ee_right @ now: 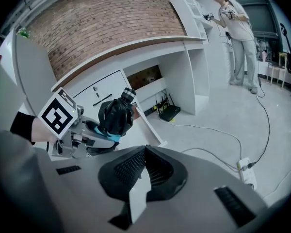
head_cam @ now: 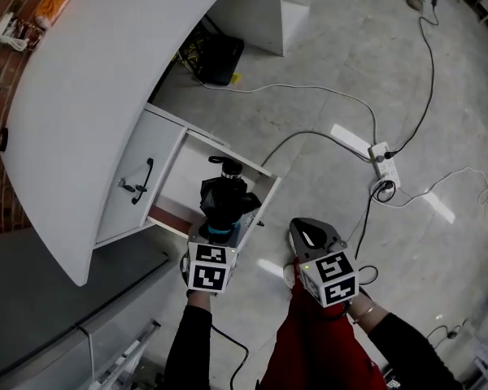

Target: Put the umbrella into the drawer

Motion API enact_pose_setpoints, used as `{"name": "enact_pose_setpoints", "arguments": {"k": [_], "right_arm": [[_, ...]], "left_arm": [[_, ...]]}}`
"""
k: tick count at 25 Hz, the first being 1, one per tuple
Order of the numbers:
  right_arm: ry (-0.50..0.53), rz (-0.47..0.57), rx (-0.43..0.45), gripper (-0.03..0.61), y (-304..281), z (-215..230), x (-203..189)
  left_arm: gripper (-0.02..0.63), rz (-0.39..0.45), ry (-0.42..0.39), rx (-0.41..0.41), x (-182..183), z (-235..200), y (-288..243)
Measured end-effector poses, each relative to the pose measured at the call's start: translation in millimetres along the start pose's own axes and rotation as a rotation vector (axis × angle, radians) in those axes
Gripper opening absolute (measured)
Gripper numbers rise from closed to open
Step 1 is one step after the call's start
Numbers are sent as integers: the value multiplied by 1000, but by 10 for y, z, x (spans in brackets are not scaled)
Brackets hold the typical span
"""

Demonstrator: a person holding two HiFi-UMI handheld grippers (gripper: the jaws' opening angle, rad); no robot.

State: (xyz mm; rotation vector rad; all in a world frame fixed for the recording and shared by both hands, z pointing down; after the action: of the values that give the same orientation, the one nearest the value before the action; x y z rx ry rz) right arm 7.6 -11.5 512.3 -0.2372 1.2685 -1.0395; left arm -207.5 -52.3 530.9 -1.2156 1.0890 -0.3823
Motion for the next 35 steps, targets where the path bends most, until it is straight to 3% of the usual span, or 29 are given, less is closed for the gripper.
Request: {"name": "enact_pose_setpoints", "arguments": {"k": [13, 35], "right_arm": [[-13, -53, 14, 2, -397, 219, -145], [4, -114, 32, 2, -752, 285, -211]], "left_arm": [[218, -133, -61, -11, -90, -191, -656], [219, -365, -112, -42, -456, -318, -1191]]}}
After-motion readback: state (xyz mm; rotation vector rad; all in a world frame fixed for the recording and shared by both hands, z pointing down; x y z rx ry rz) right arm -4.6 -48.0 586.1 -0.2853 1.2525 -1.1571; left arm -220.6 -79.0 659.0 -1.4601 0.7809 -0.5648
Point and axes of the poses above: the fingertips, and each gripper's own axes: y backward along the fingers, z to its right, x out of its top, the point moved 9 cm from there along y, backward along the fingers
